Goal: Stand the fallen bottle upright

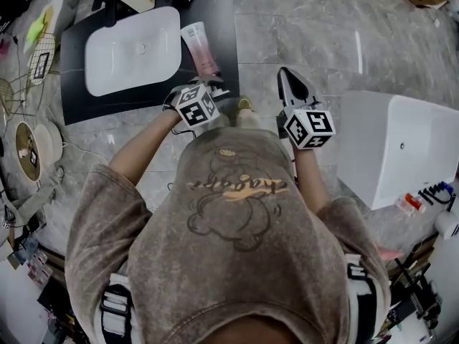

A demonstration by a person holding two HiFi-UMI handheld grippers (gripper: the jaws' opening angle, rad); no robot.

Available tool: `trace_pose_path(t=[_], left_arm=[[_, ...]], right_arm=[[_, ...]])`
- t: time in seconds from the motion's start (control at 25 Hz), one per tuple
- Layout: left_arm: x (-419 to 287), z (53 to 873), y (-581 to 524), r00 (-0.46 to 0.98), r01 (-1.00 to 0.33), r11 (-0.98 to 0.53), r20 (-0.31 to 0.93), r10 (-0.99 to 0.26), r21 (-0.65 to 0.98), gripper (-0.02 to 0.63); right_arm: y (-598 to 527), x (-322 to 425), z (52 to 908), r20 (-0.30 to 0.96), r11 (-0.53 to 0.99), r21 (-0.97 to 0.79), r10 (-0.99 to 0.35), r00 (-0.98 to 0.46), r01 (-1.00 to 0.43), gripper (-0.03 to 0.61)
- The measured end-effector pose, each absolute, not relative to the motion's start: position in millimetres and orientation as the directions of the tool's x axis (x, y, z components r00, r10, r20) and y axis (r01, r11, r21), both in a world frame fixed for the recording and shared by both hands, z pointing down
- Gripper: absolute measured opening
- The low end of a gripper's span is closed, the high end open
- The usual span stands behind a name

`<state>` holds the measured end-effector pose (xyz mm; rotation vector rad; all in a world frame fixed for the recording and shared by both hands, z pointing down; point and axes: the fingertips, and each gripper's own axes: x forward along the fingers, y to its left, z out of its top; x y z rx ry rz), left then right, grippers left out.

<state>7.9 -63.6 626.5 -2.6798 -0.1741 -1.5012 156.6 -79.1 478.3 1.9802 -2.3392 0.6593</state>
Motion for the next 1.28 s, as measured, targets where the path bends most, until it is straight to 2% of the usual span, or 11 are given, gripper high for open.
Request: trace_pose_path(t=[0.44,0.92,1.28], left_arm=[[9.7,634.3,-60.8,0.448,0.077,-0.997,0.894,0.009,-0.029,0.179],[11.3,644.9,-66.3,0.424,0.007,-0.998,0.904,-0.05,-0.059,0.1],[9.5,643.9,-65.7,0.417,-0.006,-1.0,0.909,-0.013,-0.012,0.095]], right_arm=[[-70.7,171.0,476.2,0.258,0.139,-0.319,-0.939,-0.227,-0.938,-0.002],[-89.6,171.5,475.0,0.237,0.22,-0.321,-0.923,-0.303,-0.921,-0.002],[-93.0,168.9,478.6,0.241,0.241,-0.322,-0.914,-0.325,-0.916,-0.002]])
